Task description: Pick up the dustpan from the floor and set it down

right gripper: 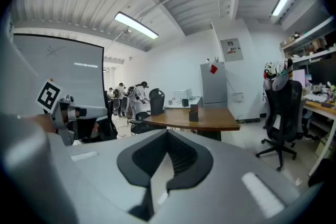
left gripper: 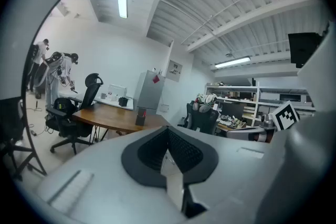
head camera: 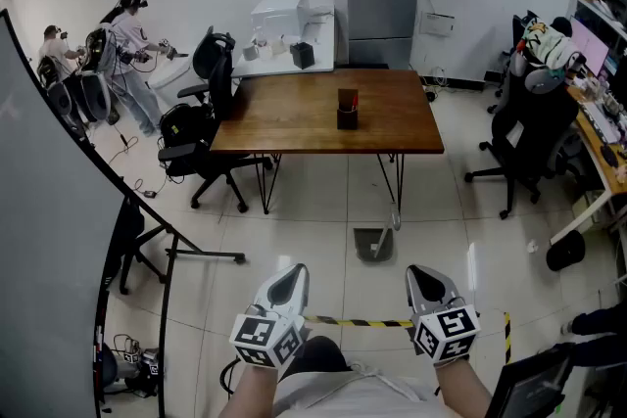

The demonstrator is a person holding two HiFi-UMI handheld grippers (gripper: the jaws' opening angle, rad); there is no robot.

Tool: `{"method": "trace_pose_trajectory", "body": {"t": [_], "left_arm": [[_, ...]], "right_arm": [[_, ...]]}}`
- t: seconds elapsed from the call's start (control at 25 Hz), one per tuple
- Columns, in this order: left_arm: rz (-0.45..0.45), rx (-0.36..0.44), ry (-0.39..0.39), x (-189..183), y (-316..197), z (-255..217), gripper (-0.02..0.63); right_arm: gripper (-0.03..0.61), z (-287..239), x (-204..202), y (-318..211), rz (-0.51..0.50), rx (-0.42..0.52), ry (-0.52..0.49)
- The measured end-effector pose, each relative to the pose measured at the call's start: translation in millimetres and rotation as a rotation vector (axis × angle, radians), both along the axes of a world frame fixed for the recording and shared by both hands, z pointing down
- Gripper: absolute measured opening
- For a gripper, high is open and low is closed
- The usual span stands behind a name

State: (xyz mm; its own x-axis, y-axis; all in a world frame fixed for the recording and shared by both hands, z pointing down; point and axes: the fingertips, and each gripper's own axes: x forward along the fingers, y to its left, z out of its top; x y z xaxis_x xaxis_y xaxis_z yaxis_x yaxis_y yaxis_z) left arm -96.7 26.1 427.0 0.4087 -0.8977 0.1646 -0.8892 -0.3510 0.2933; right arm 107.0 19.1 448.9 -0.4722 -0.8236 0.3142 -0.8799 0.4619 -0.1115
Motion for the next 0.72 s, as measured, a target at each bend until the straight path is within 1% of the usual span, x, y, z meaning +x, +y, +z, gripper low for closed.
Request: {"method": "trace_pose_trajectory", "body": {"t": [0.16,0.28,0.44,0.6,0.72], "left_arm": [[-0.004,-0.005,-0.002,-7,-41,12,0.014],[0.009,0.001,0.010,-12,-82,17,0.014],[0.044,0.041,-0.005,-28,-146,9,0.014],[0.073,0.057,0.011,-43,-208,-2,0.014],[0.088,0.047,0.010,-43,-242,0,0.014]], "right_arm": [[0.002,10,-2,-38,0.011,-0.006,0.003],[0.002,13,-4,-78,0.043,0.001,0.002],[0.002,6,-16,-137,0.086,0.015,0.017],[0.002,-10,-17,-194,0.162,0.044,0.043],[0.002,-6,-9,-222,0.209,0.022,0.071]]}}
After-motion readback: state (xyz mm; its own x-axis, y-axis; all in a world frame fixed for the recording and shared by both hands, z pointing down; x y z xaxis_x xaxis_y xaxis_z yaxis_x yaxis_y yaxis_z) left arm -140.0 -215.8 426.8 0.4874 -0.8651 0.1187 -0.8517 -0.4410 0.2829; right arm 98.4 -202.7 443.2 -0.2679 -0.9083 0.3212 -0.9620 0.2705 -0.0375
